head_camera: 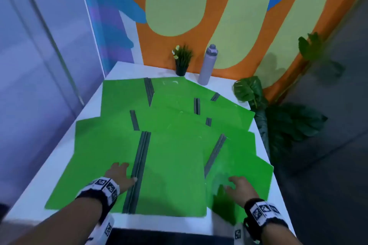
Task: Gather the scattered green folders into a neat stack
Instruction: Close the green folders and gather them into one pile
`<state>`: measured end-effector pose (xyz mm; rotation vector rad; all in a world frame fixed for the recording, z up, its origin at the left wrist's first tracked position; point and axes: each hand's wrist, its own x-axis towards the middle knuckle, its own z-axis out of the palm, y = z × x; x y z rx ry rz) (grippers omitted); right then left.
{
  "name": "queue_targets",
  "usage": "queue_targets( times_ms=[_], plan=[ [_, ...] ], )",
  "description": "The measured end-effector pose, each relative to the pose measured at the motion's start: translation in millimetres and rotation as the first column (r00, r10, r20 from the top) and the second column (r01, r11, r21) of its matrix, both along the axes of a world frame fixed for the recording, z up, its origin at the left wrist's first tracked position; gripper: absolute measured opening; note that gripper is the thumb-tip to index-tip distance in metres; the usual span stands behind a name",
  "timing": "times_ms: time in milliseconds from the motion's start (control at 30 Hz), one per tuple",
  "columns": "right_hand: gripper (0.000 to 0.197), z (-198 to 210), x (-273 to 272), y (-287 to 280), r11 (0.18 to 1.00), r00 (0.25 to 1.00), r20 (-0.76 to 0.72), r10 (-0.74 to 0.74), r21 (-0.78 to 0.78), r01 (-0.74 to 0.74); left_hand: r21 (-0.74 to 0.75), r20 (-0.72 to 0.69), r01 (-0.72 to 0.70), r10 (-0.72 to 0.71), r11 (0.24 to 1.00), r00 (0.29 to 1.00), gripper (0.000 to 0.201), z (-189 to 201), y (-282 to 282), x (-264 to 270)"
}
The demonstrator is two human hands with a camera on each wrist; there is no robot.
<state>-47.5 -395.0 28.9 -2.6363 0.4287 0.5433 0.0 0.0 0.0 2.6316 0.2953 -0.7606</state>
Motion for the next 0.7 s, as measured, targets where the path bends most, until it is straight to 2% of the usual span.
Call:
queue_targets(
  times_ms=[100, 200, 267, 333, 400, 533, 567, 633, 700],
  plan=[
    [0.037, -10.1, 6.3, 12.6, 0.997, 0.999, -0.032, 0.030, -0.064, -0.032, 0.156, -0.058, 0.009, 0.000, 0.988, 0.998, 0.091, -13.5, -6.8, -8.0],
    [0.029, -21.5, 14.5, 25.8, 0.997, 0.999, -0.041, 0.030, -0.063, -0.033, 0.285, -0.066, 0.046, -0.028, 0.957, 0.997, 0.096, -24.2, -17.1, -20.8],
    [0.025, -26.9, 24.4, 31.9, 0.999, 1.000, -0.024, 0.016, -0.046, -0.017, 0.300, -0.041, 0.030, -0.018, 0.953, 0.999, 0.097, -29.9, -19.1, -27.5],
    [0.024, -32.0, 35.7, 36.9, 0.998, 1.000, -0.023, 0.017, -0.052, -0.018, 0.252, -0.001, -0.004, 0.005, 0.968, 1.000, 0.091, -32.8, -15.9, -32.8],
    [0.027, -35.7, 49.2, 41.3, 0.998, 0.999, -0.050, 0.016, -0.055, -0.019, 0.203, 0.032, -0.006, 0.000, 0.979, 0.999, 0.078, -34.0, -7.5, -36.8],
    [0.037, -40.3, 75.8, 49.1, 0.998, 0.993, -0.115, -0.026, -0.056, 0.019, 0.200, 0.059, 0.017, -0.029, 0.980, 0.998, 0.023, -36.2, 11.0, -45.6],
    [0.040, -41.5, 80.7, 52.0, 0.999, 0.992, -0.128, -0.019, -0.049, 0.013, 0.169, 0.060, 0.004, -0.015, 0.986, 0.998, 0.017, -35.9, 13.0, -48.8],
    [0.043, -47.3, 87.3, 58.7, 1.000, 0.989, -0.149, -0.019, -0.027, 0.015, 0.144, 0.041, 0.006, -0.012, 0.990, 0.999, 0.044, -38.6, 14.5, -53.3],
    [0.042, -50.7, 89.8, 65.1, 0.999, 0.986, -0.165, -0.014, -0.030, 0.009, 0.165, 0.002, 0.024, -0.025, 0.986, 1.000, 0.057, -34.0, 9.3, -55.5]
  ],
)
